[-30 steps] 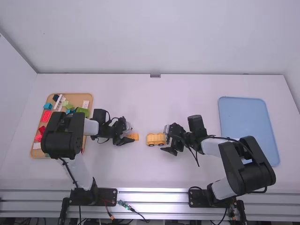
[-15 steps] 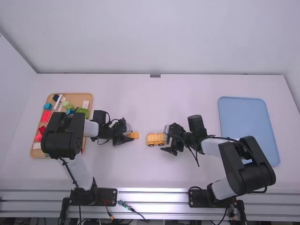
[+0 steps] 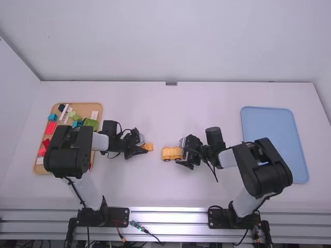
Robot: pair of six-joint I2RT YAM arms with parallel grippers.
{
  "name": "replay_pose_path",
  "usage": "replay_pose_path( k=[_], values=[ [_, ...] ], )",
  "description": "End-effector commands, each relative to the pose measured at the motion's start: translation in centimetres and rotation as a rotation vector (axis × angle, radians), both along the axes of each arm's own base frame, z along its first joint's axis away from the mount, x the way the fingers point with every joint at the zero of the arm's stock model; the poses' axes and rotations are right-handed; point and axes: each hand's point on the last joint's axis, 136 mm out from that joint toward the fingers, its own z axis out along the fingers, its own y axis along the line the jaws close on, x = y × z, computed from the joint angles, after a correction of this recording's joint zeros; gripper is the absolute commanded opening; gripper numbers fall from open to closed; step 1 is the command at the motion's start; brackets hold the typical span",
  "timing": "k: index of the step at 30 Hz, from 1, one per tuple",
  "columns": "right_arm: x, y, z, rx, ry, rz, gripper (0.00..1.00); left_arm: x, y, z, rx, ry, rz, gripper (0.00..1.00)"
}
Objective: Assemble lego blocks to make yellow taxi
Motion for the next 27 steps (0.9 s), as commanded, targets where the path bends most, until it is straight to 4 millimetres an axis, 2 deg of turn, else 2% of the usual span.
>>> replay_pose_path(
  k=[1,8,12,20,27],
  values=[
    [-0.9,0.4,-0.6,0.038,0.030,0.038,0.99,0.2,-0.6,1.2,0.021,0.027,0.048,0.02],
    [-0.7,0.8,-1.2,0.140,-0.007,0.089,0.99,-0.5,-3.1,3.7,-0.044,0.009,-0.008,0.02],
    [-0.1,0.9,-1.8,0.196,0.007,0.116,0.99,-1.4,-4.1,3.5,-0.039,0.030,-0.041,0.02],
    [0.7,1.8,-2.2,0.287,0.042,0.194,0.99,-1.6,-6.4,4.1,-0.063,0.024,-0.074,0.02],
    [0.1,2.7,-2.2,0.289,0.042,0.228,0.99,-1.9,-6.8,4.2,-0.067,0.027,-0.084,0.02]
  ],
)
